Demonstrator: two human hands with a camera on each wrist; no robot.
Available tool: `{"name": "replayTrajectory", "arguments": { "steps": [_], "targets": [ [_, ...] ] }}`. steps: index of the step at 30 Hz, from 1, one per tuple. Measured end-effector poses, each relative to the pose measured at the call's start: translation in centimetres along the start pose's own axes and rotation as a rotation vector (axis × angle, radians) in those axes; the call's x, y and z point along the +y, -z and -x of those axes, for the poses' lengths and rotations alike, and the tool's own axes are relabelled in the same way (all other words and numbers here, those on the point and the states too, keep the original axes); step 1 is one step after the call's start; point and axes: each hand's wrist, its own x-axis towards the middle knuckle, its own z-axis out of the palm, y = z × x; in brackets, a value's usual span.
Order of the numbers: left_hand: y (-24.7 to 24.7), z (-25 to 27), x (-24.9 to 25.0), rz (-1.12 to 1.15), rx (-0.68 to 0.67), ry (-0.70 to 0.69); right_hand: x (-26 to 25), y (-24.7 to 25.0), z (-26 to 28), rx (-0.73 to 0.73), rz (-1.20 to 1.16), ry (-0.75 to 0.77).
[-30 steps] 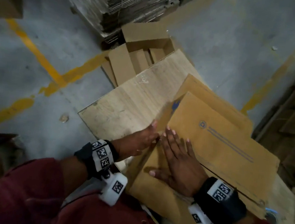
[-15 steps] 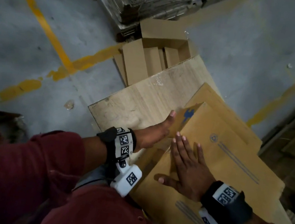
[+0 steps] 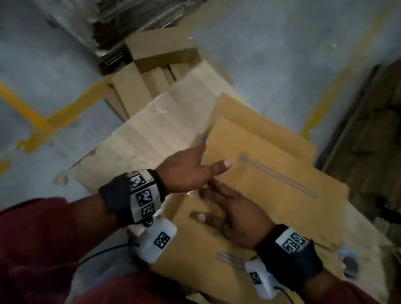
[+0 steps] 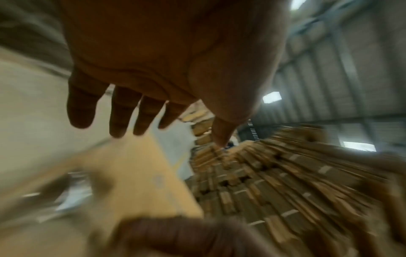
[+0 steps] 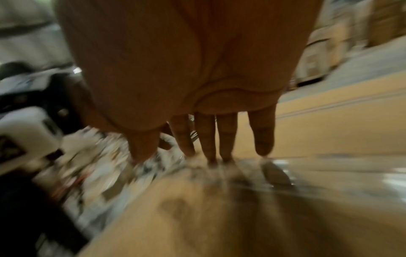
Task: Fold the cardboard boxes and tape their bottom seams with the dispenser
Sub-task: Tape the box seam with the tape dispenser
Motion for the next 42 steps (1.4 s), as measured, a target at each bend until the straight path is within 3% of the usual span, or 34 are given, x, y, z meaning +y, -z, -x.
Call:
{"name": "replayTrajectory", "arguments": {
  "steps": [3,8,10,13,16,21,23,25,27,30,33,35,36,37,38,40,42],
  "targets": [
    [-2.7,-0.8,4.4,-0.213,0.027,-0.216,2.6,1.0,7.3,0.219,-0.385,-0.174],
    [-14.9,-1.7,11.5,-0.467,-0.183,-0.445,10.8,-1.7,22.3,0.707,-0.738,-0.554],
    [-20.4,-1.7,14.0,-0.601,-0.236,-0.512,14.3,-3.4,27.4,0.821,-0.946,-0.68],
    [-27.8,-1.9,16.8,-0.79,-0.32,-0.58,18.7,-6.4,32.0,0.734,-1.127,-0.632],
    [-32.7,-3.5,17.5,-1.043,-0.363,-0.627,22.2,-10.0,32.3,0.716,-1.273,-0.54],
    [-36.6,-5.9,17.9,-1.483,-0.509,-0.432,24.4,-11.8,29.5,0.6,-1.288,-0.386],
    [-37.7,-6.0,17.9,-1.592,-0.549,-0.357,24.0,-11.9,27.9,0.545,-1.332,-0.235],
    [-38.8,-5.8,18.1,-1.639,-0.558,-0.294,23.4,-12.2,26.4,0.531,-1.323,-0.14],
    [-39.5,-5.6,18.0,-1.689,-0.568,-0.251,23.7,-13.8,25.8,0.504,-1.301,-0.147],
    [-40.1,-5.1,17.8,-1.759,-0.584,-0.235,24.5,-17.2,25.9,0.35,-1.298,-0.223],
    [-40.5,-5.0,17.5,-1.8,-0.558,-0.228,25.6,-17.8,26.2,0.368,-1.274,-0.256],
    [-40.8,-4.7,17.0,-1.818,-0.554,-0.221,26.1,-17.2,25.1,0.478,-1.448,-0.374],
    [-40.9,-4.6,16.9,-1.823,-0.545,-0.228,26.1,-16.4,24.9,0.552,-1.502,-0.33],
    [-41.0,-4.6,16.9,-1.819,-0.535,-0.23,25.9,-15.6,24.4,0.528,-1.527,-0.271],
    [-41.1,-4.7,16.9,-1.811,-0.527,-0.228,26.0,-15.6,23.6,0.487,-1.519,-0.251],
    [-41.2,-4.9,16.9,-1.794,-0.512,-0.218,26.1,-16.1,23.4,0.531,-1.279,-0.228],
    [-41.4,-4.9,17.2,-1.755,-0.48,-0.206,26.4,-16.3,24.2,0.446,-1.224,-0.237]
  ]
}}
